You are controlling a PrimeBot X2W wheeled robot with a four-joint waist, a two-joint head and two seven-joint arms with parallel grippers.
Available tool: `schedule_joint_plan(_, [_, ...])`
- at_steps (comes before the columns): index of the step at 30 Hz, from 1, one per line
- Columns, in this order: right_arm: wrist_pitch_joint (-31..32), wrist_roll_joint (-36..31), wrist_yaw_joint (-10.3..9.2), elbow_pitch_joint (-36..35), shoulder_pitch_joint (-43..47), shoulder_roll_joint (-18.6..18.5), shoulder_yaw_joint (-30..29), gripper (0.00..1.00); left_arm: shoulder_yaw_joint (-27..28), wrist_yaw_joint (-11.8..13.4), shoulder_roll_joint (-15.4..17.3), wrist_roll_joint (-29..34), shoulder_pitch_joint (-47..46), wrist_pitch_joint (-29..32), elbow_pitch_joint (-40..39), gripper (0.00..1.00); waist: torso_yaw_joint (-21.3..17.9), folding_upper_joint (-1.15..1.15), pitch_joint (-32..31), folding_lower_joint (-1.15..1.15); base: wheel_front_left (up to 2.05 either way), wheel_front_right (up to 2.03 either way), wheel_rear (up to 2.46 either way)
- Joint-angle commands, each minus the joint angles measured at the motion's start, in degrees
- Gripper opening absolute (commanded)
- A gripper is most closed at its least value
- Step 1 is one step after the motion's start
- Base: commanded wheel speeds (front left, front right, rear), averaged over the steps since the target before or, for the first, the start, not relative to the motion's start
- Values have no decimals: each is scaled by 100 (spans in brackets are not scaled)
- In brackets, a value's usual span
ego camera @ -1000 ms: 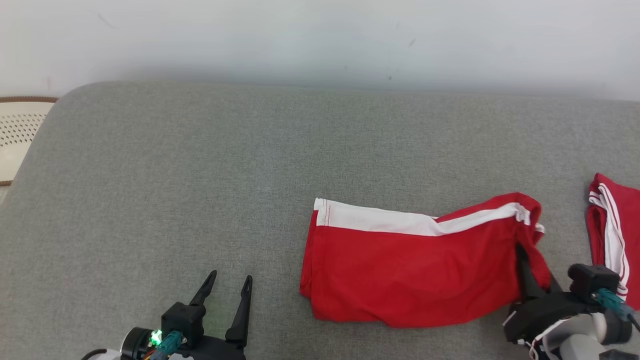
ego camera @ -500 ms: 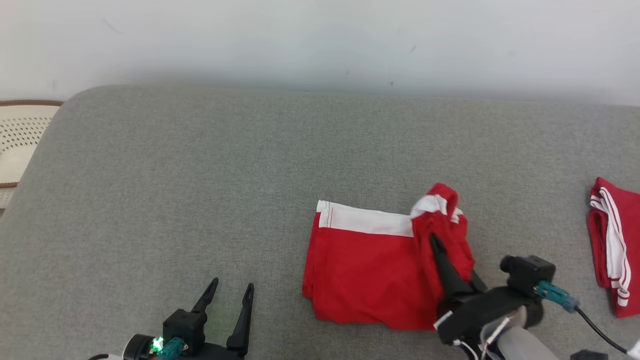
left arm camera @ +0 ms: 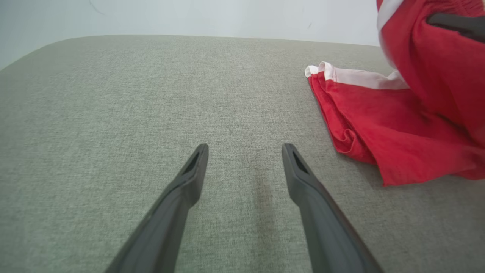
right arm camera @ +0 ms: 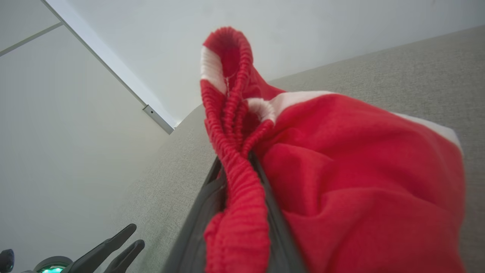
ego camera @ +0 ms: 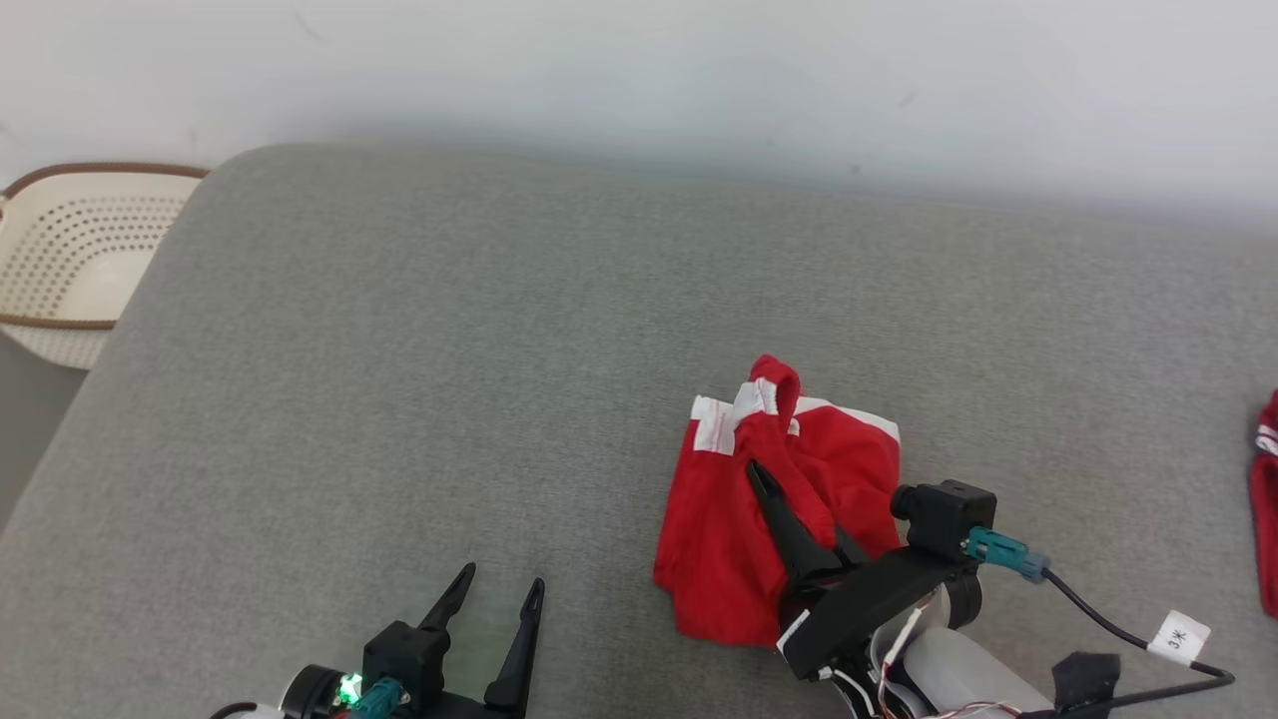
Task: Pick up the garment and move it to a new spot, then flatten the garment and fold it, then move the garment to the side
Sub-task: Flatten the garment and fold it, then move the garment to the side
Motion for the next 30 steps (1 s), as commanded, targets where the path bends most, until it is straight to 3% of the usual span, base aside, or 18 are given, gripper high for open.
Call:
schedule_joint_plan(1, [1,-17,-2,93,-93,28,33,0,-14,35,9,-43,-53,-2,23,100,159,0,37,0,0,0,0])
schedule_joint_plan(4, [1,-103,-2,392,-147,82,39,3,-54,50,8,-78,-40,-2,35,100,273,0,61,0,0,0,0])
schedule_joint_plan(5, [0,-163,-2,462,-189,89,9,33,-62,52,7,-93,-34,-2,42,100,307,0,72,0,0,0,0])
schedule_joint_plan(6, [0,-189,-2,513,-205,116,-22,91,-53,57,7,-99,-28,-2,48,100,330,0,77,0,0,0,0])
schedule_joint_plan(7, [1,-229,-2,578,-189,139,-60,100,-41,67,8,-104,-18,-2,57,100,352,0,79,0,0,0,0])
schedule_joint_plan(15, [1,-753,-2,369,9,175,-595,100,48,128,7,-113,75,-2,11,100,335,0,45,0,0,0,0])
schedule_joint_plan(21, [1,-1134,-2,-337,425,78,-1594,100,75,129,8,-104,87,-2,-60,100,192,0,23,0,0,0,0])
schedule_joint_plan(25, [1,-1301,-2,-303,692,59,-2174,100,23,131,8,-142,61,-2,-92,100,145,0,38,0,0,0,0])
schedule_joint_plan(30, [1,-1356,-1,-95,934,84,-2364,100,-45,135,8,-206,40,-2,-106,100,150,0,69,0,0,0,0])
